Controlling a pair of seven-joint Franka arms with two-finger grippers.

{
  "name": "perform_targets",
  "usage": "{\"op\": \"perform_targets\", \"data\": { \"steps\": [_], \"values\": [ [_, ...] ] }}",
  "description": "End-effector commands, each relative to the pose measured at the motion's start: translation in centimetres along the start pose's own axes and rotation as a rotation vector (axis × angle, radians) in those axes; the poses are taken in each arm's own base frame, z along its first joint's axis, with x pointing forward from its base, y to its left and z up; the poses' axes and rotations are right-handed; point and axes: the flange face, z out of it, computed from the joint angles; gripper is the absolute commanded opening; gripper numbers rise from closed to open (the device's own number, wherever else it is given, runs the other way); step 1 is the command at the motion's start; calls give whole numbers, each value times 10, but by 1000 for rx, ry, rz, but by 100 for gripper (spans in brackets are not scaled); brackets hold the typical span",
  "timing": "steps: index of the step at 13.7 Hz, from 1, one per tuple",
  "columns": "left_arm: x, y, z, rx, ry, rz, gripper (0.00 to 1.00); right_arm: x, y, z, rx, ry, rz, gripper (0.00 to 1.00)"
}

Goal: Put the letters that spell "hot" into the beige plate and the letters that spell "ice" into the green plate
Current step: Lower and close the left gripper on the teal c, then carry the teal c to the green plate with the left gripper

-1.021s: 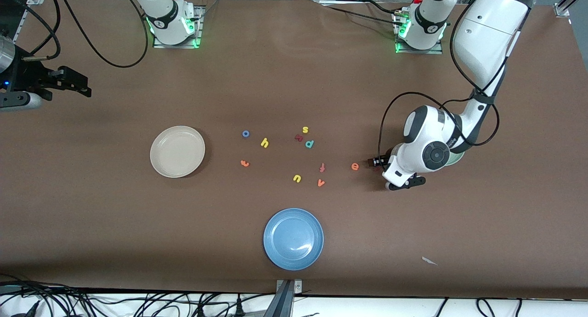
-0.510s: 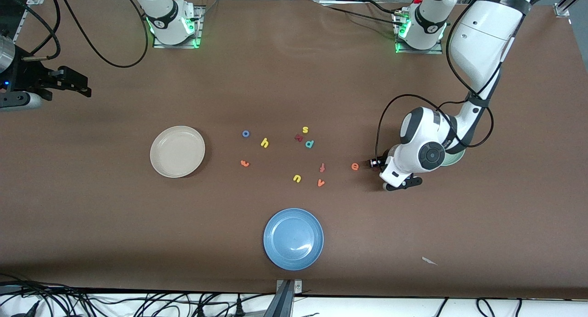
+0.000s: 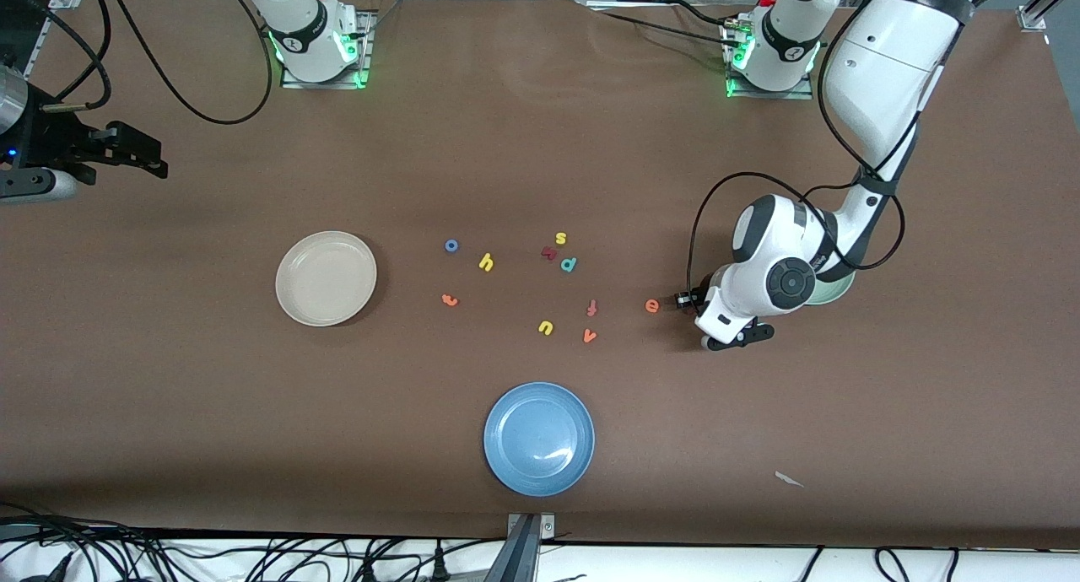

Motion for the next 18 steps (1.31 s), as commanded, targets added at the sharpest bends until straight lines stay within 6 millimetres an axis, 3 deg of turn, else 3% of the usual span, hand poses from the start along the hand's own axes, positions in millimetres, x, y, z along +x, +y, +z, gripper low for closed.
{"op": "perform_targets", "data": {
  "steps": [1,3,6,9,12,14,17,18],
  "values": [
    [0,2,7,-20,-3,-23,8,0,0,-5,-5,5,-18,100],
    [0,2,-8,-19,11,-36,5,0,0,-5,-5,5,-18,100],
    [-11,-14,-59,32,-52,-19,5,0,0,-5,-6,5,-18,100],
    [-17,-59,-106,61,-147,61,5,0,0,-5,-5,5,-18,100],
    [-18,-117,-129,60,-241,110,8,0,0,-4,-4,4,-18,100],
    [-11,-159,-124,100,-268,112,10,0,0,-5,-5,5,-18,100],
    [-1,-205,-82,97,-285,126,10,0,0,-5,-5,5,-18,100],
    [-1,-209,-66,89,-261,129,10,0,1,-5,-6,5,-17,100]
  ]
}}
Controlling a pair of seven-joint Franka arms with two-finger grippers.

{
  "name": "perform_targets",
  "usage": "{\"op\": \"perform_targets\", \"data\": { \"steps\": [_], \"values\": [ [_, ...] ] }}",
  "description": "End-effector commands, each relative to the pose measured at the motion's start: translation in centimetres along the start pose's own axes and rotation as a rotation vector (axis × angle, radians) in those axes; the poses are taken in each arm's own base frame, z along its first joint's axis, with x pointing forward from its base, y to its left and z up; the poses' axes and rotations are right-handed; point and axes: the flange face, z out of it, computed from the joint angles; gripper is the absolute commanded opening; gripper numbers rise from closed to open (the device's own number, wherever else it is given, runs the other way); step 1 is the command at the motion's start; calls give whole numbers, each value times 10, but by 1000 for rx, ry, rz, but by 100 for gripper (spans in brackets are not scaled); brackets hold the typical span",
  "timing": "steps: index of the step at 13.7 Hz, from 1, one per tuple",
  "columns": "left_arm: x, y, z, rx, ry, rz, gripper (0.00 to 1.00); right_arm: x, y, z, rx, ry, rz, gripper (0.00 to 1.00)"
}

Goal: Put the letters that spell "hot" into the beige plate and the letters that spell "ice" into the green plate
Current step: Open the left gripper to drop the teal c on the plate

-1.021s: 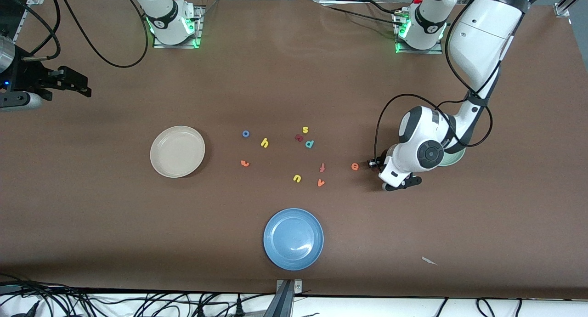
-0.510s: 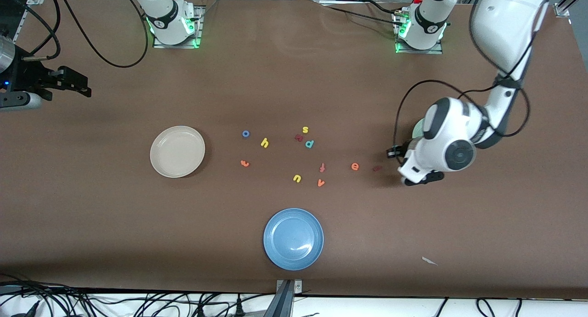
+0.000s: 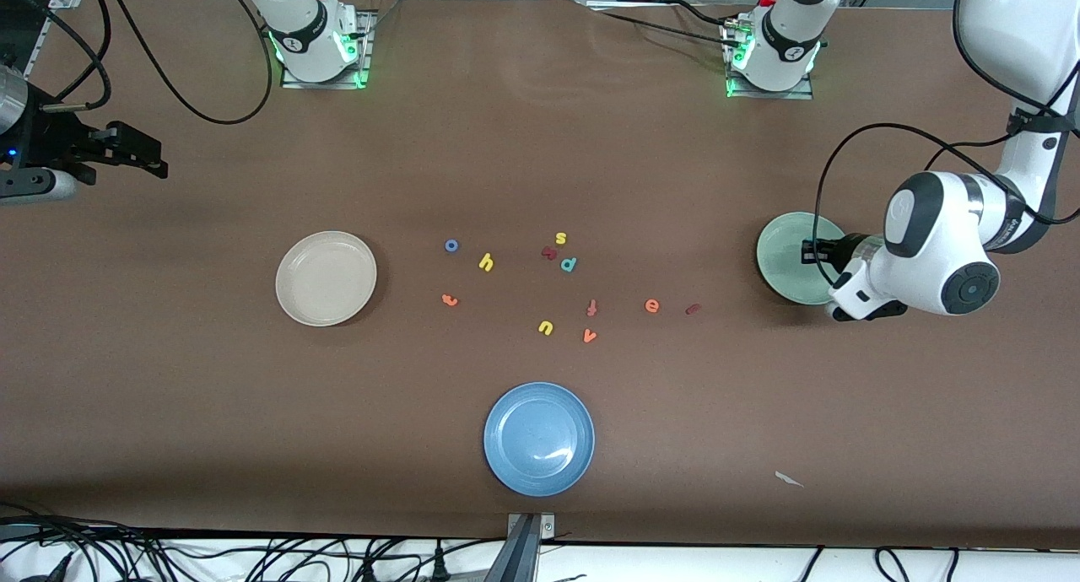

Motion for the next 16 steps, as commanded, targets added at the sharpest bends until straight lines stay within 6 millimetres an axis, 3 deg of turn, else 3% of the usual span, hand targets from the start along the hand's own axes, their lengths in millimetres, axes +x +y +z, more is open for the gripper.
{"op": "perform_targets", "data": {
  "steps": [1,3,5,8,9,12,14,16],
  "values": [
    [7,-8,41,2,42,34,12,0,0,-5,-5,5,-18,100],
    [13,-6,61,-4,43,39,17,0,1,-5,-4,5,-17,100],
    [15,-6,66,-6,35,39,21,0,1,-5,-4,5,-17,100],
    [13,-6,58,-4,44,38,88,0,0,-5,-5,5,-18,100],
    [12,-6,48,-2,58,38,100,0,0,-5,-5,5,-18,100],
    [4,0,-9,-13,130,14,100,0,1,-5,-6,5,-17,100],
    [6,34,-45,-84,190,-70,100,0,0,-5,-6,5,-18,100],
    [12,71,-58,-135,222,-191,100,0,0,-5,-5,5,-18,100]
  ]
}}
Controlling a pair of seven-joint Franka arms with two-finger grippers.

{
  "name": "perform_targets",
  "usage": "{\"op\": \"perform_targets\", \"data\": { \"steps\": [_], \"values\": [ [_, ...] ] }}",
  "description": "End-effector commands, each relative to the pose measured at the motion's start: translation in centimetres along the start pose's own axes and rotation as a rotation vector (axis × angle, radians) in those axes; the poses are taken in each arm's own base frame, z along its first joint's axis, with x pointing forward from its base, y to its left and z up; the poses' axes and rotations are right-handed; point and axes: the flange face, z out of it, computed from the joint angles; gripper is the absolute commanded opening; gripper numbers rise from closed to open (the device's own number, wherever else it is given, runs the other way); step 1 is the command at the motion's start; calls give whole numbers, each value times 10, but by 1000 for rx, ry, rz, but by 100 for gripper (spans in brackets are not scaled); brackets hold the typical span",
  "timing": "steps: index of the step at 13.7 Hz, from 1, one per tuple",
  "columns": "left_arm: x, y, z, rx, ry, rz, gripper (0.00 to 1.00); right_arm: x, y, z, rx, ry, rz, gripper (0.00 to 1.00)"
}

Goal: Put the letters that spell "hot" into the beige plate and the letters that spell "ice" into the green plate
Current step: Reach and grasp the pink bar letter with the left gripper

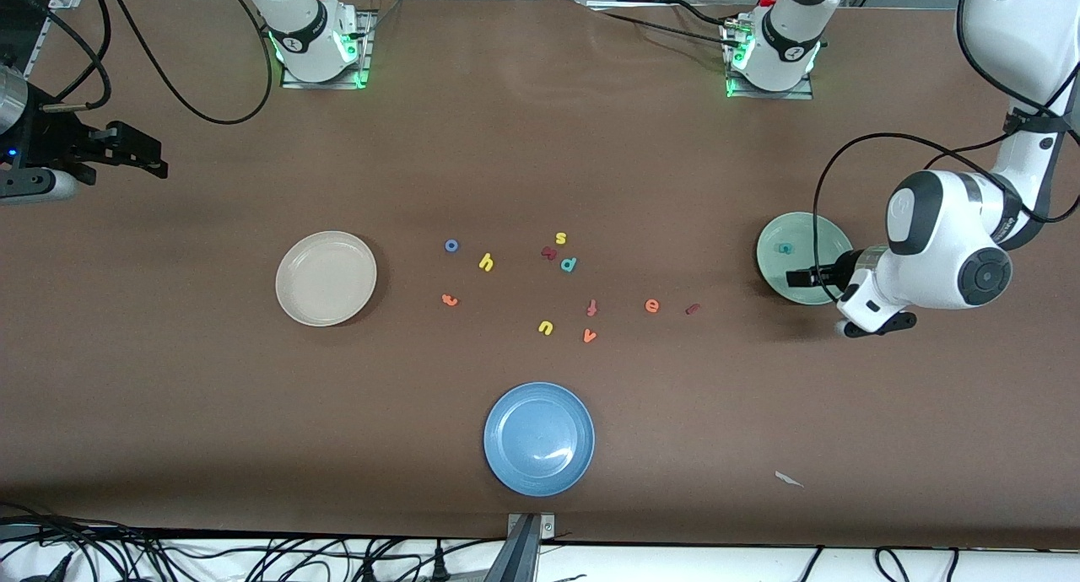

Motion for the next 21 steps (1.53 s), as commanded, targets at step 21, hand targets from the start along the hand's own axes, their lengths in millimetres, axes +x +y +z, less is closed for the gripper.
{"op": "perform_targets", "data": {
  "steps": [21],
  "values": [
    [6,162,126,-32,182,-290,79,0,1,-5,-4,5,-17,100]
  ]
}}
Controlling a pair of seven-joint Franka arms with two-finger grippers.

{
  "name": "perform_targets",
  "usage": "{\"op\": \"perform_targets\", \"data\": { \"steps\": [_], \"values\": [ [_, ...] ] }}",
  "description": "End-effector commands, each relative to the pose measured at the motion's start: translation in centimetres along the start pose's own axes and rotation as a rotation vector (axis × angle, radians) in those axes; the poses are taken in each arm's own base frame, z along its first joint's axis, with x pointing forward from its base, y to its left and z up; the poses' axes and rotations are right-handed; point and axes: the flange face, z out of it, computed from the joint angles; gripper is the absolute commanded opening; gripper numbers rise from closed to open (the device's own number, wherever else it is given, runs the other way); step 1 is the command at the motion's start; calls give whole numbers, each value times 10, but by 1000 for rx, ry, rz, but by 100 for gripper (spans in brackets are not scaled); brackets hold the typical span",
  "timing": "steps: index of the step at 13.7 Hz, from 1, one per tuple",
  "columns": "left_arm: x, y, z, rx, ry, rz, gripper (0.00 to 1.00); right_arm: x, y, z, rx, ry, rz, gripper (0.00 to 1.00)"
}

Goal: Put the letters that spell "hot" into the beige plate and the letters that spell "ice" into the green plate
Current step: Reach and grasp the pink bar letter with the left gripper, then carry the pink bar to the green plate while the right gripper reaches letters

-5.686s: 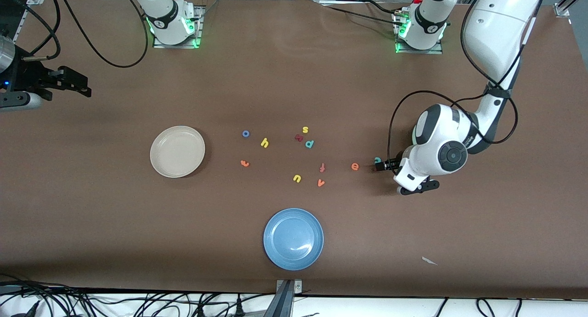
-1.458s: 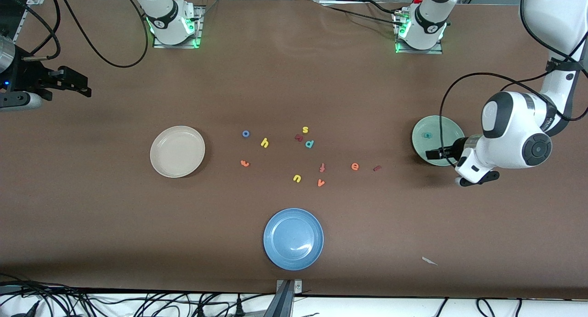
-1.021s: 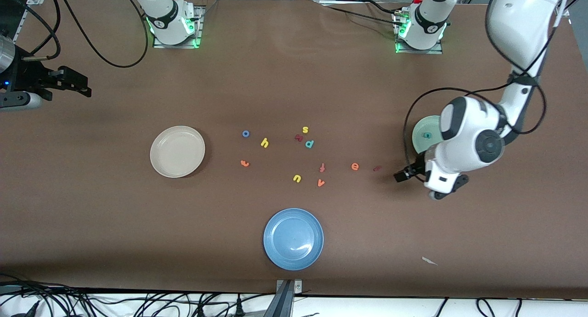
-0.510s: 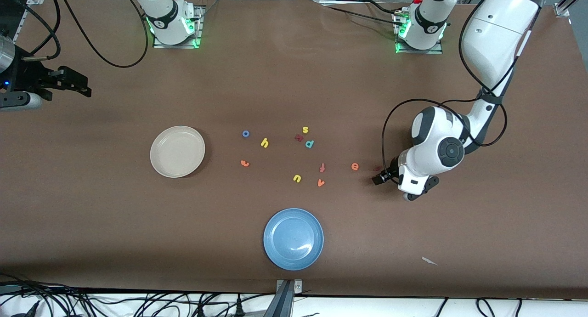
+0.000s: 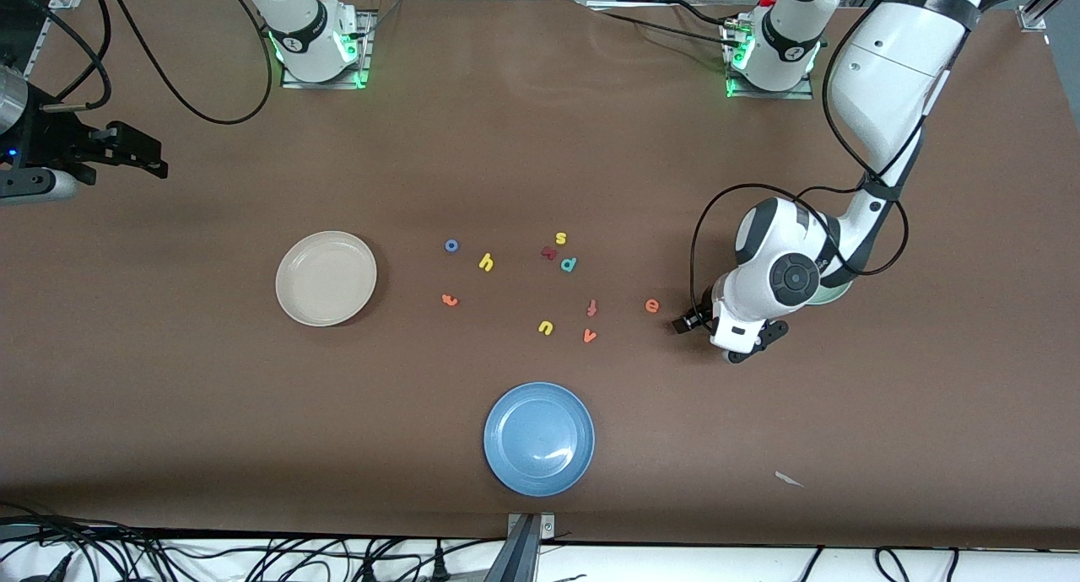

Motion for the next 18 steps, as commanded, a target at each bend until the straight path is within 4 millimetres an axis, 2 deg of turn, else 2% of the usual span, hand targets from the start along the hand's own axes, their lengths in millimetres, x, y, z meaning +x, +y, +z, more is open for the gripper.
{"op": "perform_targets", "data": {
  "steps": [1,5,8,11,14,16,18],
  "values": [
    [-3,4,7,23,8,5,77,0,1,-5,-4,5,-16,100],
    [-8,5,11,43,-9,11,75,0,1,-5,-4,5,-16,100],
    [-9,5,11,45,-12,10,64,0,0,-5,-5,5,-18,100],
    [-8,4,11,46,-11,9,46,5,-6,-5,6,14,-9,100],
    [-8,4,12,46,-13,8,34,32,-41,0,6,22,8,100],
    [-8,4,12,47,-14,6,26,58,-87,8,0,23,32,100],
    [-8,3,11,54,-20,7,24,72,-145,25,-10,14,55,100]
  ]
}}
